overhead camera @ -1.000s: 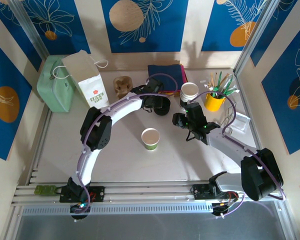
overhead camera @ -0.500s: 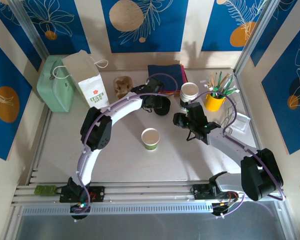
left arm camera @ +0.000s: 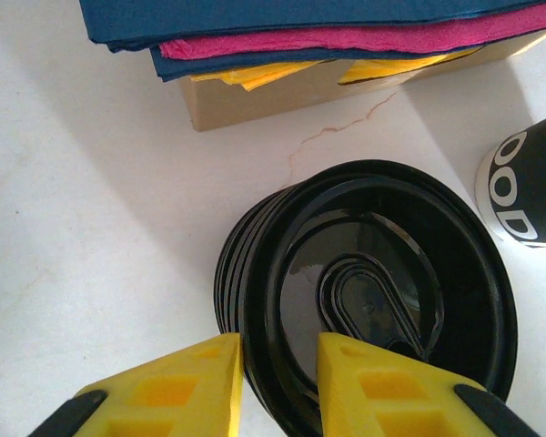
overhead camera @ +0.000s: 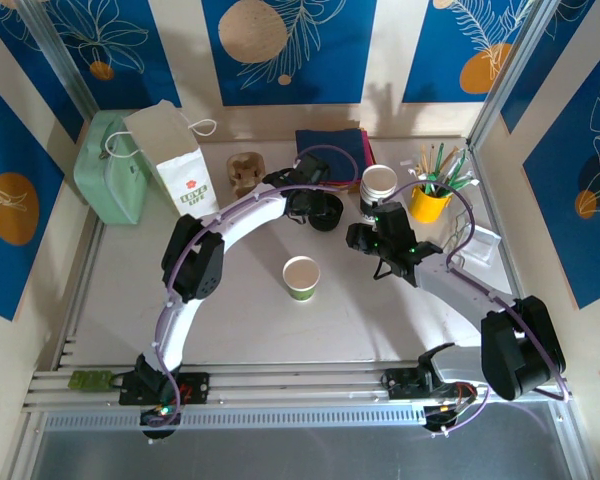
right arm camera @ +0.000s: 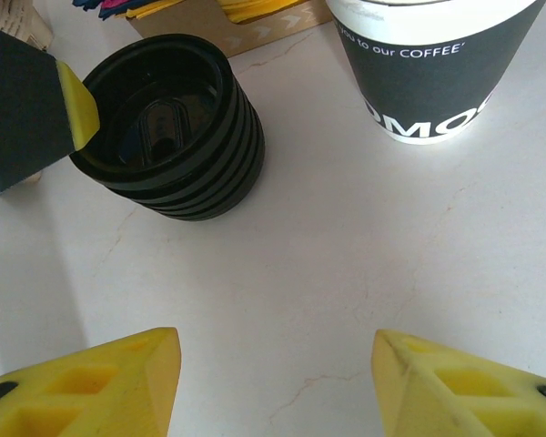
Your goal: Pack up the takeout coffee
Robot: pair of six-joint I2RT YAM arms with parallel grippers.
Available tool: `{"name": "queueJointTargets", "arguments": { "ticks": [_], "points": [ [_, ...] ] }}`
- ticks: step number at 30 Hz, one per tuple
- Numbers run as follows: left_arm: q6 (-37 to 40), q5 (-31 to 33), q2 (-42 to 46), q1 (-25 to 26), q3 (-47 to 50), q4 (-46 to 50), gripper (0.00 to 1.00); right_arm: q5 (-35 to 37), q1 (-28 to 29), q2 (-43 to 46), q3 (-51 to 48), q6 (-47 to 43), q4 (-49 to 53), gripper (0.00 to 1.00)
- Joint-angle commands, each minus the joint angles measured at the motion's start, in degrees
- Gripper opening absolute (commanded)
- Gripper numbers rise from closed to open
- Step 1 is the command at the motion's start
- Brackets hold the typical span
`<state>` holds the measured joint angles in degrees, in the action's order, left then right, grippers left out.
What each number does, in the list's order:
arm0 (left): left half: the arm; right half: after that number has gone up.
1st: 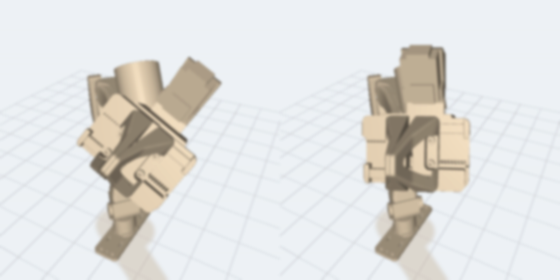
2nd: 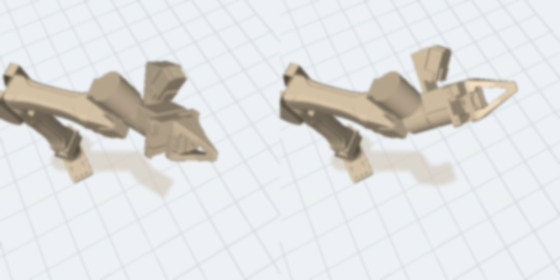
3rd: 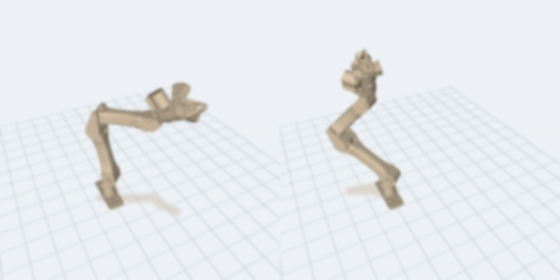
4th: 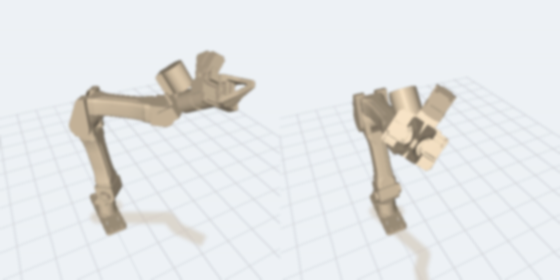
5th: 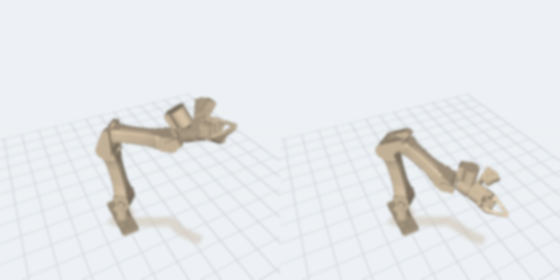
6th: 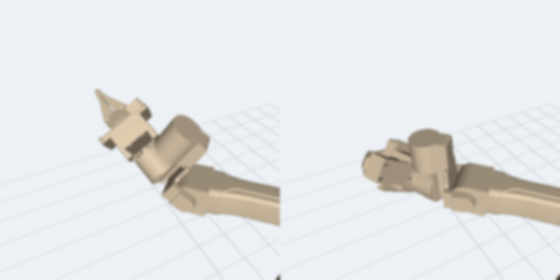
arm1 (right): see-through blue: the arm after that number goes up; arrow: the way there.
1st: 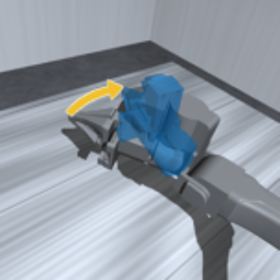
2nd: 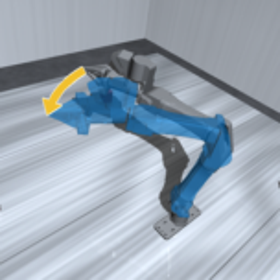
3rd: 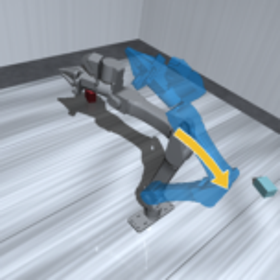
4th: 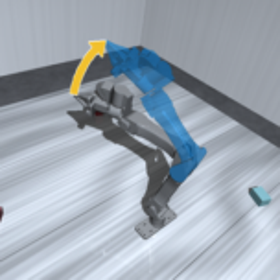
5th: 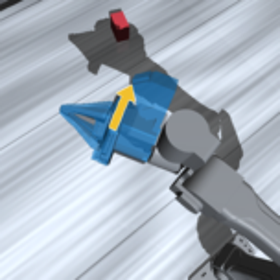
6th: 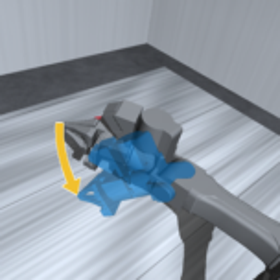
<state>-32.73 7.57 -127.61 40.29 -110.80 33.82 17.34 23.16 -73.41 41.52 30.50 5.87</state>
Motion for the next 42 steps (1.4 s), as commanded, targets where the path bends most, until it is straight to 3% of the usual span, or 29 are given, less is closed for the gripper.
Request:
{"name": "queueJointTargets", "arguments": {
  "ticks": [1, 21, 29, 42],
  "points": [
    [-0.2, 0.1, -1.6, 0.7, -1.6, 1.2, 0.28, -1.4, -0.5, -0.5, 1.4, 1.1, 0.8, 0.58],
    [-0.6, -0.3, -2.4, 0.8, -2.0, 1.1, 0.27, -2.9, -1.7, -1.1, 1.8, 1.8, 1.9, 0.58],
    [-0.7, 0.1, -2.3, 0.9, -2.2, 1.1, 0.19, -3.2, -2.3, -0.5, 1.3, 2.2, 1.4, 0.58],
    [-0.5, 0.1, 0.3, 0.9, -1.9, 0.8, 0.14, -3.9, -2.9, 0.0, 0.8, 2.5, 1.2, 0.57]
  ]
}}
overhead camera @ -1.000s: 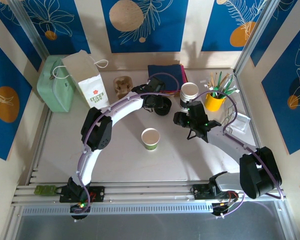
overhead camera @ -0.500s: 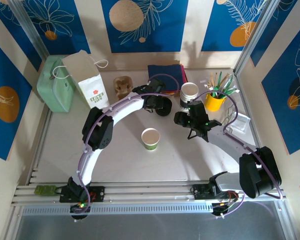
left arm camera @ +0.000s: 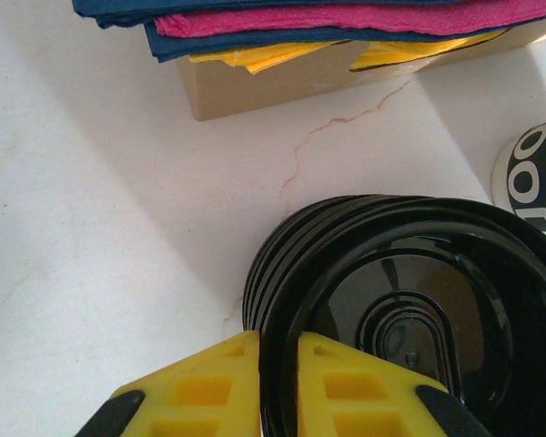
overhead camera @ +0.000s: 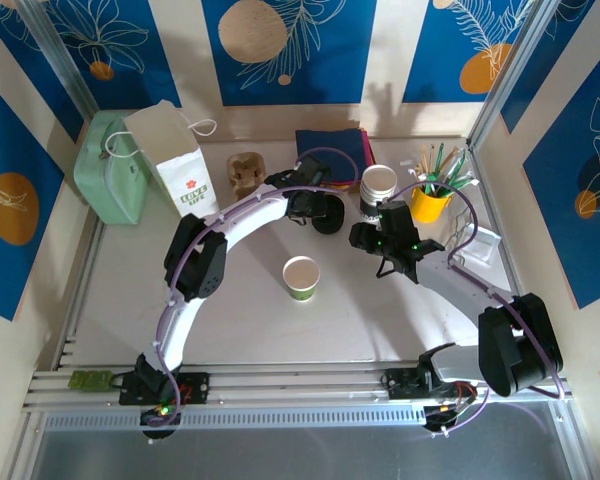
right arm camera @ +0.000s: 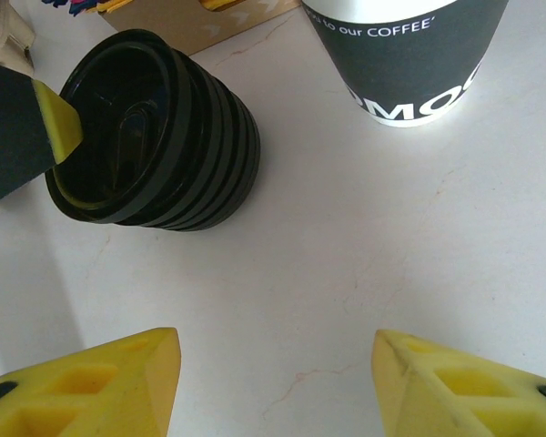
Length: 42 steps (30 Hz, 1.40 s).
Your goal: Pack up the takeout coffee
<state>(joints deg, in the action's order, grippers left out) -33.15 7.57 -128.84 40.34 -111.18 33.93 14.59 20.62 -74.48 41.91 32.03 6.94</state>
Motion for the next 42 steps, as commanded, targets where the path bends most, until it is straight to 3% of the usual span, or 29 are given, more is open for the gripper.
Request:
{"name": "queueJointTargets", "arguments": {
  "ticks": [1, 12, 23, 28, 35, 42],
  "points": [
    [0.1, 0.0, 1.9, 0.8, -1.5, 0.8, 0.14, -1.1, -0.3, 1.5, 0.2, 1.0, 0.0, 0.58],
    [2.2, 0.1, 9.6, 0.6, 2.8, 1.4, 0.12, -2.1, -0.3, 7.8, -3.7, -0.6, -4.2, 0.59],
    [4.9, -2.4, 24.3, -2.3, 13.1, 4.1, 0.11, -5.0, -0.4, 12.0, -5.8, -9.4, -8.4, 0.62],
    [6.2, -7.8, 32.6, -5.4, 16.8, 9.7, 0.10, -13.0, 0.2, 14.4, -5.0, -15.0, -10.5, 0.62],
    [7.2, -16.4, 42.7, -11.0, 21.7, 17.7, 0.11, -16.3, 5.0, 17.3, 0.1, -22.8, -8.2, 0.64],
    [11.4, -20.8, 48.8, -14.0, 24.4, 25.6, 0.12, -17.0, 17.3, 18.7, 2.5, -45.1, -11.4, 0.65]
  ]
}}
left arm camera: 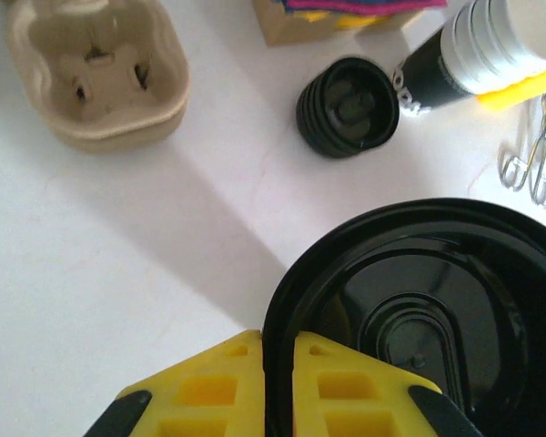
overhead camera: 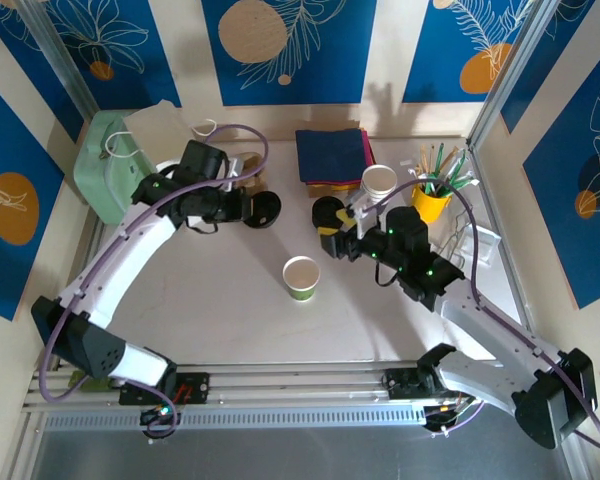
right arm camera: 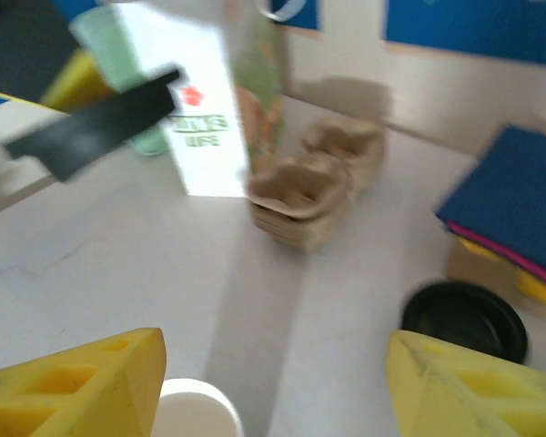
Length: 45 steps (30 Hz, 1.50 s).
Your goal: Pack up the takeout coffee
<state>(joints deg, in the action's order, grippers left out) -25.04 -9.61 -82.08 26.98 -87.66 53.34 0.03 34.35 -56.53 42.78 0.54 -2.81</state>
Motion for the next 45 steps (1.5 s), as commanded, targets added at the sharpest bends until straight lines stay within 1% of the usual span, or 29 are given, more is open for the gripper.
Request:
{"name": "queueJointTargets", "arguments": {
  "ticks": [1, 3, 5, 6, 9, 11, 13, 17, 22, 27, 30, 36, 41, 45],
  "points": [
    [4.2, -3.8, 2.6, -0.6, 1.1, 7.4, 0.13, -3.0, 5.6, 0.6, 1.7, -18.7, -1.2, 0.66],
    [5.7, -4.3, 3.2, -0.7, 1.2, 9.5, 0.13, -2.0, 9.3, 0.6, 1.5, -29.1, -0.6, 0.66],
    [6.5, -5.6, 4.1, -0.7, 2.0, 10.2, 0.13, 1.2, 12.2, 0.3, 1.0, -35.8, -2.3, 0.65],
    [6.7, -6.7, 4.6, -0.7, 2.6, 10.1, 0.14, 1.6, 13.0, 0.6, 0.7, -38.8, -3.0, 0.65],
    [6.5, -8.4, 5.6, -0.7, 4.2, 10.0, 0.15, -1.6, 14.0, 1.5, 0.3, -46.8, -3.7, 0.65],
    [6.1, -8.1, 5.7, -0.8, 4.7, 10.7, 0.15, -1.6, 14.8, 1.6, 0.7, -49.8, -4.9, 0.65],
    [5.8, -8.4, 5.6, -0.7, 4.9, 11.0, 0.15, -2.3, 14.9, 1.1, 2.5, -52.0, -3.3, 0.64],
    [5.3, -9.1, 6.4, -0.7, 5.1, 10.8, 0.15, -2.7, 15.5, -0.8, 5.7, -56.4, 0.3, 0.60],
    [5.0, -9.8, 6.4, -0.7, 5.2, 10.6, 0.14, 0.4, 17.6, -3.1, 7.2, -61.0, -0.3, 0.60],
    [4.9, -10.1, 6.5, -0.6, 5.2, 10.6, 0.14, 0.1, 18.2, -5.4, 9.8, -62.7, 3.1, 0.57],
    [5.0, -10.3, 6.5, -0.6, 4.9, 10.5, 0.13, 0.0, 18.7, -5.9, 9.9, -63.5, 2.8, 0.57],
    [4.6, -10.7, 6.0, -0.6, 4.4, 10.3, 0.12, 0.0, 18.7, -7.2, 11.3, -64.5, 3.7, 0.51],
    [5.0, -9.9, 5.4, -0.4, 3.2, 11.2, 0.12, -0.4, 18.7, -7.9, 11.7, -64.8, 2.8, 0.44],
    [5.3, -10.2, 5.1, -0.2, 2.6, 11.5, 0.12, -1.1, 18.6, -8.7, 13.0, -65.5, 4.5, 0.43]
  ]
}}
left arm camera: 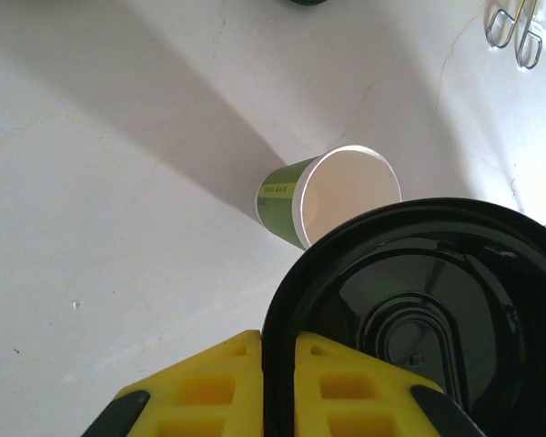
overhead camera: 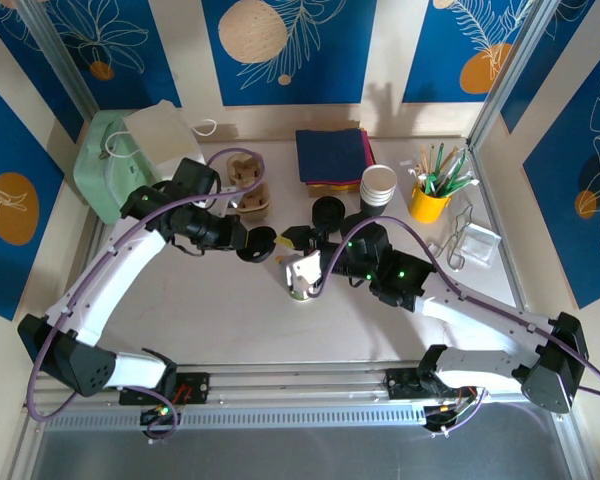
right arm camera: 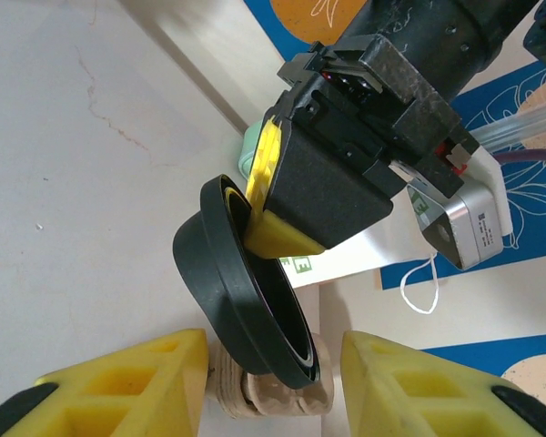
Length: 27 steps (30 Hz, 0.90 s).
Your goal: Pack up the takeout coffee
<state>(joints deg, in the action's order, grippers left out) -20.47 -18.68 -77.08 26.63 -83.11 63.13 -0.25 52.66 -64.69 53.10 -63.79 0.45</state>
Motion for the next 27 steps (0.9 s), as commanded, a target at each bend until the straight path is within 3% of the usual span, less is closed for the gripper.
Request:
{"name": "queueJointTargets", "arguments": {
  "ticks": [1, 17, 27],
  "points": [
    [0.7, -1.0, 0.1, 0.2, -2.1, 1.8, 0.12, -1.1, 0.2, -0.7, 2.9, -1.1, 1.4, 0.42],
    [0.9, -0.5, -1.4, 0.8, -4.9, 3.1, 0.11, -0.3, -0.6, -4.6, 6.2, -2.2, 2.8, 0.37],
    [0.6, -0.5, -1.9, 1.6, -5.3, 2.7, 0.11, -0.3, -1.2, -5.9, 7.9, -3.9, 7.0, 0.26]
  ]
}}
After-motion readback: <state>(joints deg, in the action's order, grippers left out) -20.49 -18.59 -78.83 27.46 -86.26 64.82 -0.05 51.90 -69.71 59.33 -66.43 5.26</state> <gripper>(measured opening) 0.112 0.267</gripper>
